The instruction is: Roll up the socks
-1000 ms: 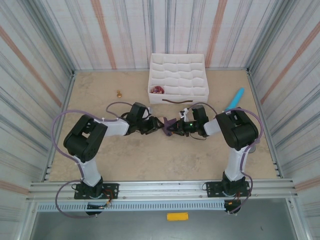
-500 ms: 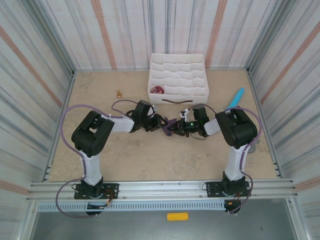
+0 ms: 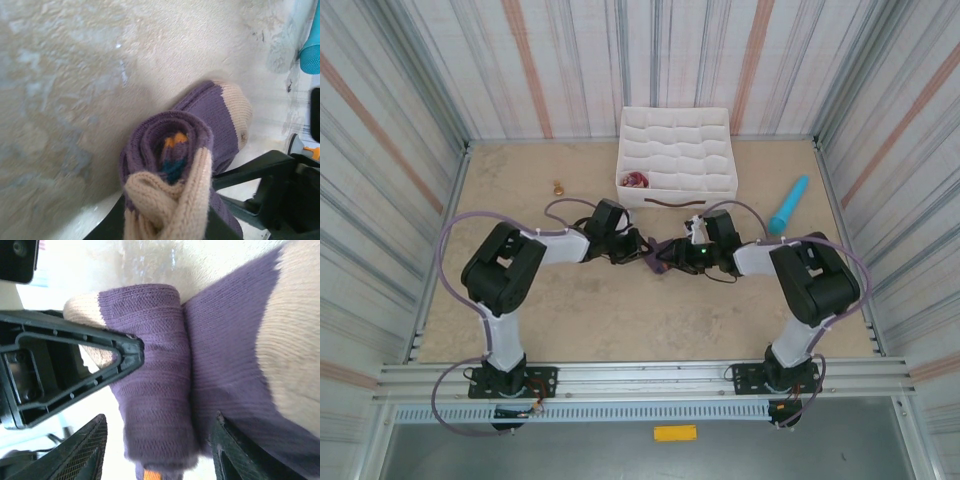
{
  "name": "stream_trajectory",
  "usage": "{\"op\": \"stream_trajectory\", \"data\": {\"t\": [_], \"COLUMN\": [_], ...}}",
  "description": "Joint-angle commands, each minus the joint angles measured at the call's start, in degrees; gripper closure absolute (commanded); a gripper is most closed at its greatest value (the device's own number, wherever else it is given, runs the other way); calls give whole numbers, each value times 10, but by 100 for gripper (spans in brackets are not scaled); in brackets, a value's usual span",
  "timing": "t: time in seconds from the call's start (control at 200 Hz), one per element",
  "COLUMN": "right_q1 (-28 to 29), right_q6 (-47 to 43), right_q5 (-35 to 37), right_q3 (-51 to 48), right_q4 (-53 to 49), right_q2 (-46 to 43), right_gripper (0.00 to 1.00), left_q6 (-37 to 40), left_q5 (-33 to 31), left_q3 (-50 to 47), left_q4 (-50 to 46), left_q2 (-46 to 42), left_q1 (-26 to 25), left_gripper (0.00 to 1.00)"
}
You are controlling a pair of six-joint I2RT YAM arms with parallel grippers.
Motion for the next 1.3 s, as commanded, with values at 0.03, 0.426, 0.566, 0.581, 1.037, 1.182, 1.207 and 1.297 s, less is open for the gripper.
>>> {"op": "stream_trajectory", "data": {"t": [0.03, 0.426, 0.566, 0.581, 1.037, 1.182, 1.207, 1.297], "right_q1": [49, 257, 317, 324, 416, 417, 417, 418], "right_q6": [-99, -232, -269, -273, -304, -286, -282, -271], "right_q5": [143, 476, 552, 560, 695, 710, 710, 706], "right_q3": [31, 112, 125, 126, 190, 192, 191, 181], "right_q4": [-160, -262, -248, -246, -268, -284, -285, -282], "right_q2": [-64, -103, -76, -72, 59, 68, 68, 62], "right_gripper": [41, 37, 39, 40, 53, 55, 56, 56], "left_q6": [13, 7, 4, 2, 6, 7, 6, 6], "left_q5": [-17, -11, -12, -11, -6, -4, -4, -1], "left_q3": [-39, -106, -120, -121, -116, -117, -118, -118], "left_q4": [-71, -84, -90, -90, -97, -96, -95, -93], "left_q2": [-34, -92, -103, -104, -104, -102, -101, -100], "left_q1": [15, 25, 27, 28, 30, 32, 33, 36], "left_gripper": [92, 92, 91, 91, 91, 91, 91, 91]}}
